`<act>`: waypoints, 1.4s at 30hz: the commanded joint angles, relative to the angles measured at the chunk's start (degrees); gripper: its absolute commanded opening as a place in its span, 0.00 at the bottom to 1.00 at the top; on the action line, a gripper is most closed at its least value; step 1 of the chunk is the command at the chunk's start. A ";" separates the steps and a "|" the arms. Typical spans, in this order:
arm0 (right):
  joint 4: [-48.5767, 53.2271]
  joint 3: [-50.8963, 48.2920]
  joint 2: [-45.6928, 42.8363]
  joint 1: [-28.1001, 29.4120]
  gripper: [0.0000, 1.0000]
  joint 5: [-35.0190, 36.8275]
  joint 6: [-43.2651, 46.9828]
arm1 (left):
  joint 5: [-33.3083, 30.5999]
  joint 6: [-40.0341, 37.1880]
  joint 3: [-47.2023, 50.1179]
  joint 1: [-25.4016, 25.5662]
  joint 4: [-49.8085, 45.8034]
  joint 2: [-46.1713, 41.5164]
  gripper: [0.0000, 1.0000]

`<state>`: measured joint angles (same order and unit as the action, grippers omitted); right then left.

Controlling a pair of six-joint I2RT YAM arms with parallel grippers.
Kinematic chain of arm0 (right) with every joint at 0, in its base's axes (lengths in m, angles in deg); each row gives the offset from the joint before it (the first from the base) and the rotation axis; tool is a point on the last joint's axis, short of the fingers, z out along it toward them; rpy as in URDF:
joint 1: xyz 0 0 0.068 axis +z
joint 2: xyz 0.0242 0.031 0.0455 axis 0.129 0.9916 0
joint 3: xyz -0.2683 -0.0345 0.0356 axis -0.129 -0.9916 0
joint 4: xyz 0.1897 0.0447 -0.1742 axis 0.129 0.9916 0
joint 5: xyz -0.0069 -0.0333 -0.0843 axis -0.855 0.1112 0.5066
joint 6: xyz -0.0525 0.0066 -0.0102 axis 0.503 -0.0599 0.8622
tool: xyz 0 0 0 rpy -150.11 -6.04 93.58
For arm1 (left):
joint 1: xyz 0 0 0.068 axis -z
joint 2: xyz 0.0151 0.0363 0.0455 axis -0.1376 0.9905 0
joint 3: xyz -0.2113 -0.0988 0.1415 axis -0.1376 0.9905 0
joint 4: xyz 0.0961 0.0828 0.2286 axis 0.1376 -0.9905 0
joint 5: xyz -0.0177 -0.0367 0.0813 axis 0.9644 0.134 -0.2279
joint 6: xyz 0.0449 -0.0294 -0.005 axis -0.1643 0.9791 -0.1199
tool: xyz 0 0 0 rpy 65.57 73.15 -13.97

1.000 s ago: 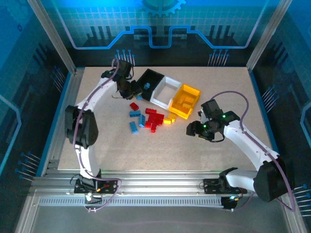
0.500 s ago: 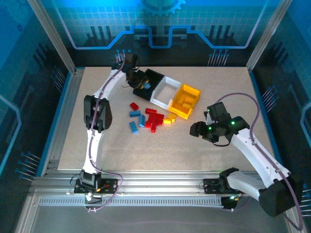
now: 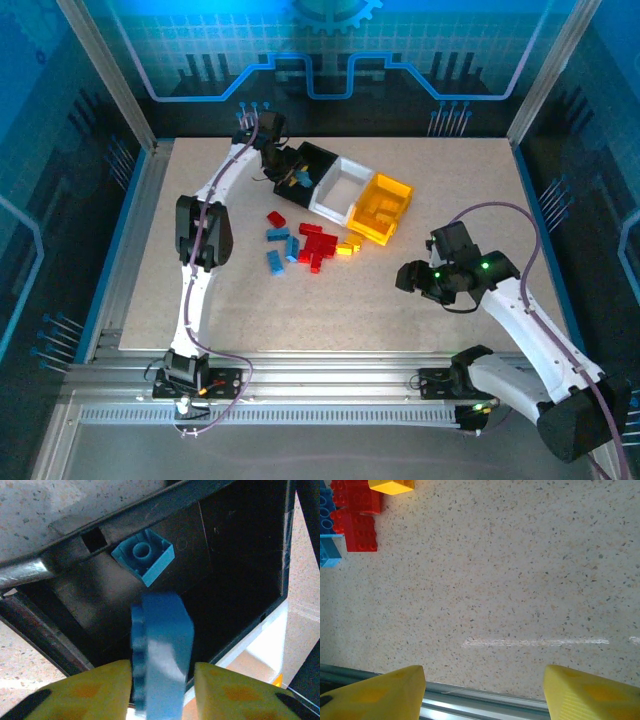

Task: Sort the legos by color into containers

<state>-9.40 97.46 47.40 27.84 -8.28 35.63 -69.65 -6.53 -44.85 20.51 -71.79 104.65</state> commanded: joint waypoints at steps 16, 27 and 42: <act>-3.10 1.23 6.62 0.62 0.65 -3.60 4.03 | -14.23 -18.58 33.91 3.49 -11.13 -29.83 0.54; -5.14 6.33 14.63 3.88 0.65 -4.42 7.04 | -12.44 -7.70 65.22 9.85 -0.58 -43.41 0.56; -5.78 3.17 12.19 6.97 0.65 -2.31 3.82 | -13.54 -6.98 56.77 10.00 -2.04 -32.18 0.59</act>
<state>-15.26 101.51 61.19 34.13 -11.25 40.77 -82.96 -13.79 13.20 30.21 -72.82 70.90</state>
